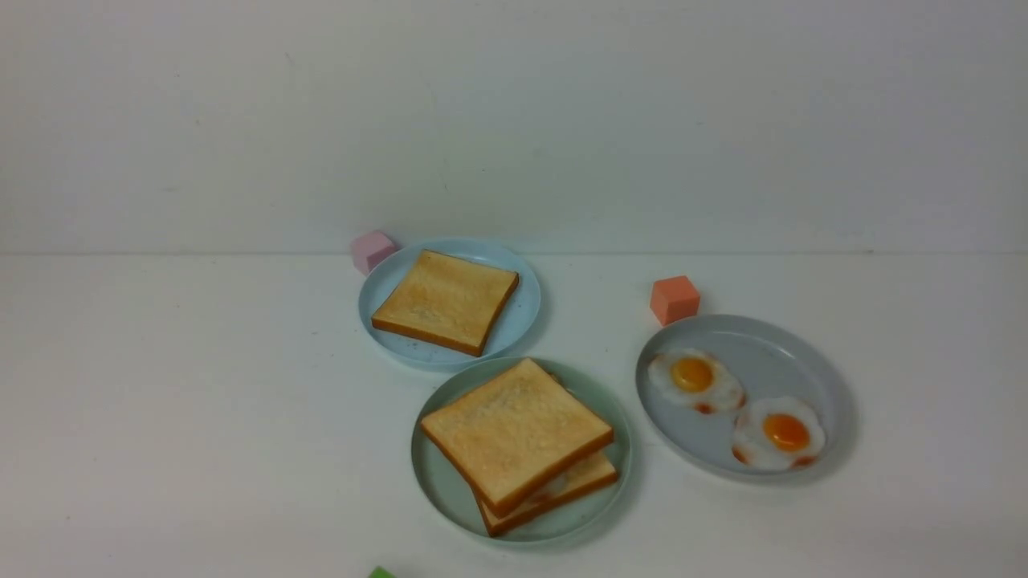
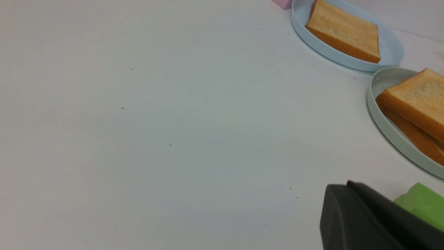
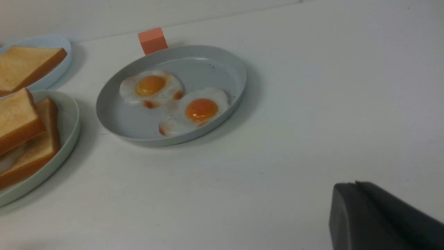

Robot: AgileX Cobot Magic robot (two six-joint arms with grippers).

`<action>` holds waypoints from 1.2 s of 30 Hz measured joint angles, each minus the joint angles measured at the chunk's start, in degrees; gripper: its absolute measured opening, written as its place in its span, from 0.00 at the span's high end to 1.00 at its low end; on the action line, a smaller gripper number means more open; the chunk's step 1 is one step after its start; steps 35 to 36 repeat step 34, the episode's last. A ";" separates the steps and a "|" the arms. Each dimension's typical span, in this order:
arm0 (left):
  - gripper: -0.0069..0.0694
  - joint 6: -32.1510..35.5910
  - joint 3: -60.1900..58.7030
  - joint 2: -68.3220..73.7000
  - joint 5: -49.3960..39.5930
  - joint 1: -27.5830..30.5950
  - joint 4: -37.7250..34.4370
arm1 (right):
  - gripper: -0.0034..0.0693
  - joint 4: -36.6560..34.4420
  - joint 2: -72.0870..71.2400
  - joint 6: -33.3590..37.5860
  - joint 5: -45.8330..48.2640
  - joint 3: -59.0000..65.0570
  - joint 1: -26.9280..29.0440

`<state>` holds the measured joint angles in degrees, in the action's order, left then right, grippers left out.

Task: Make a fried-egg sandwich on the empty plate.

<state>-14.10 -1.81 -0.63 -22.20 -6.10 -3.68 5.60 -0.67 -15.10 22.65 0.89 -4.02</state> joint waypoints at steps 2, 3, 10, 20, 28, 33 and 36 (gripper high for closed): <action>0.93 0.00 0.00 0.00 0.00 0.00 0.00 | 0.91 0.00 0.00 0.00 0.00 0.00 0.00; 0.93 0.00 0.00 0.00 0.00 0.00 0.00 | 0.91 0.00 0.00 0.00 0.00 0.00 0.00; 0.92 -0.05 0.00 0.00 0.00 0.00 0.05 | 0.90 -0.04 0.00 0.00 0.00 0.00 0.00; 0.92 -0.05 0.00 0.00 0.00 0.00 0.05 | 0.88 -0.04 0.00 0.00 0.00 0.00 0.00; 0.91 -0.05 0.00 0.00 0.00 0.00 0.05 | 0.86 -0.04 0.00 0.00 0.00 0.00 0.00; 0.91 -0.05 0.00 0.00 0.00 0.00 0.05 | 0.85 -0.04 0.00 0.00 0.00 0.00 0.00; 0.91 -0.05 0.00 0.00 0.00 0.00 0.05 | 0.85 -0.04 0.00 0.00 0.00 0.00 0.00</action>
